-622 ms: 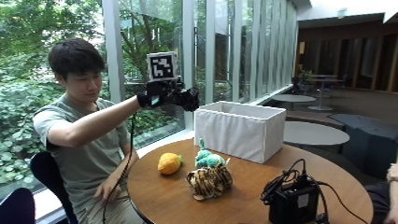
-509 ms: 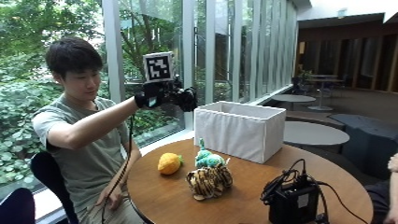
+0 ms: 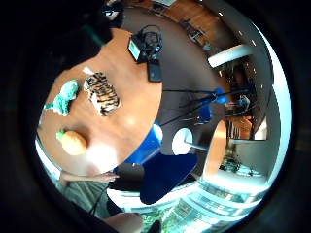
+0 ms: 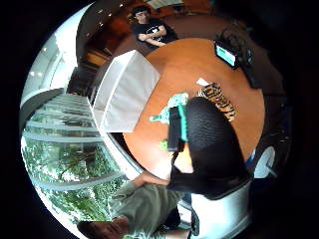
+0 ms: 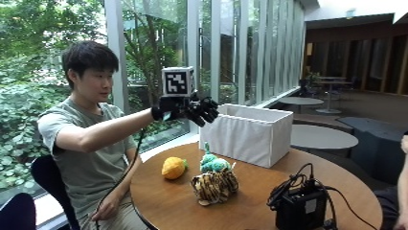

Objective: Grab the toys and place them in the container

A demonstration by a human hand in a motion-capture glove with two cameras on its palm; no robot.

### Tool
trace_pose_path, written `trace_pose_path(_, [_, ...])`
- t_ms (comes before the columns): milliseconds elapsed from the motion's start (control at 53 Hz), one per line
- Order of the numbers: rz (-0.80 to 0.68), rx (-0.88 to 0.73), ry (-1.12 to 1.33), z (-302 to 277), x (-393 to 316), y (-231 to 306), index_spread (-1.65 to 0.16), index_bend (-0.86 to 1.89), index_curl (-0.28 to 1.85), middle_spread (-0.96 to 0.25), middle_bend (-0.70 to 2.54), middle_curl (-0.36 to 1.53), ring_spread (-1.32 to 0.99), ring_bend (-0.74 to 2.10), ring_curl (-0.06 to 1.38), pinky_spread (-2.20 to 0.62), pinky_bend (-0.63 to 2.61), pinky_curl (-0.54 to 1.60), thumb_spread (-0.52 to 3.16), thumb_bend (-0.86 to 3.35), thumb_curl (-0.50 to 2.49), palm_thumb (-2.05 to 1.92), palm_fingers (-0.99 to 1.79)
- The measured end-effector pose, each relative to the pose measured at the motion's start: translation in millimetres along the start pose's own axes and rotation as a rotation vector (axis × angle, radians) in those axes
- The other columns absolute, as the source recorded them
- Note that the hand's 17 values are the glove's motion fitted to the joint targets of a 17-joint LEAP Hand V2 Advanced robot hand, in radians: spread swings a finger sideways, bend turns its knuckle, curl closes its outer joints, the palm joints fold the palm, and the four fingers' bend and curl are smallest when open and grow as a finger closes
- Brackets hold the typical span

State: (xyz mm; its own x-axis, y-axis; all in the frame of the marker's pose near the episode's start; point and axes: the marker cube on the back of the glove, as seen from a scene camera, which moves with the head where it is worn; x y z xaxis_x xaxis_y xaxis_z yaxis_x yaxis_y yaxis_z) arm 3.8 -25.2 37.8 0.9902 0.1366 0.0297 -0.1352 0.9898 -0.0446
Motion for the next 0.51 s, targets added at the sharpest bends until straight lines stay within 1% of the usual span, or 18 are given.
trace_pose_path(19, [0.009,-0.009,-0.006,3.6,0.5,-3.0,-0.2,0.08,0.12,-0.16,0.38,0.24,-0.22,0.7,0.27,-0.15,0.8,0.35,1.54,0.11,0.16,-0.04,0.08])
trace_pose_path(38, [0.015,-0.021,-0.014,7.6,0.9,-5.8,-0.2,0.06,0.11,-0.14,0.34,0.23,-0.21,0.68,0.26,-0.12,0.82,0.36,1.53,0.1,0.16,-0.04,-0.01])
trace_pose_path(75, [0.014,-0.047,-0.026,19.0,2.8,-12.5,-0.2,0.06,0.11,-0.09,0.33,0.24,-0.19,0.67,0.25,-0.1,0.86,0.36,1.51,0.08,0.17,-0.05,-0.07])
trace_pose_path(151, [-0.057,-0.088,0.053,55.2,18.8,-30.1,-0.19,0.05,0.11,-0.05,0.3,0.24,-0.14,0.63,0.23,-0.06,0.9,0.36,1.46,0.03,0.17,-0.05,-0.14])
trace_pose_path(170, [-0.027,-0.097,0.037,64.9,19.2,-35.2,-0.19,0.06,0.11,-0.04,0.3,0.25,-0.13,0.62,0.23,-0.05,0.91,0.37,1.46,0.02,0.18,-0.05,-0.14])
trace_pose_path(245, [0.171,-0.152,-0.068,102.6,25.1,-56.2,-0.18,0.05,0.11,-0.01,0.28,0.26,-0.1,0.62,0.23,-0.03,0.94,0.37,1.42,-0.01,0.19,-0.04,-0.17])
trace_pose_path(302, [0.244,-0.217,-0.058,130.9,36.5,-65.4,-0.17,0.04,0.1,0.01,0.26,0.27,-0.08,0.61,0.23,-0.02,0.95,0.37,1.4,-0.02,0.2,-0.03,-0.18])
trace_pose_path(434, [0.274,-0.325,-0.034,185.1,34.8,-64.7,-0.15,0.02,0.09,0.05,0.23,0.29,-0.04,0.59,0.24,0.01,0.97,0.38,1.34,-0.02,0.22,-0.02,-0.23])
trace_pose_path(509, [0.251,-0.371,-0.014,215.4,19.6,-56.7,-0.13,0.02,0.09,0.07,0.22,0.3,-0.03,0.66,0.25,0.01,0.98,0.38,1.32,-0.01,0.24,0.01,-0.16])
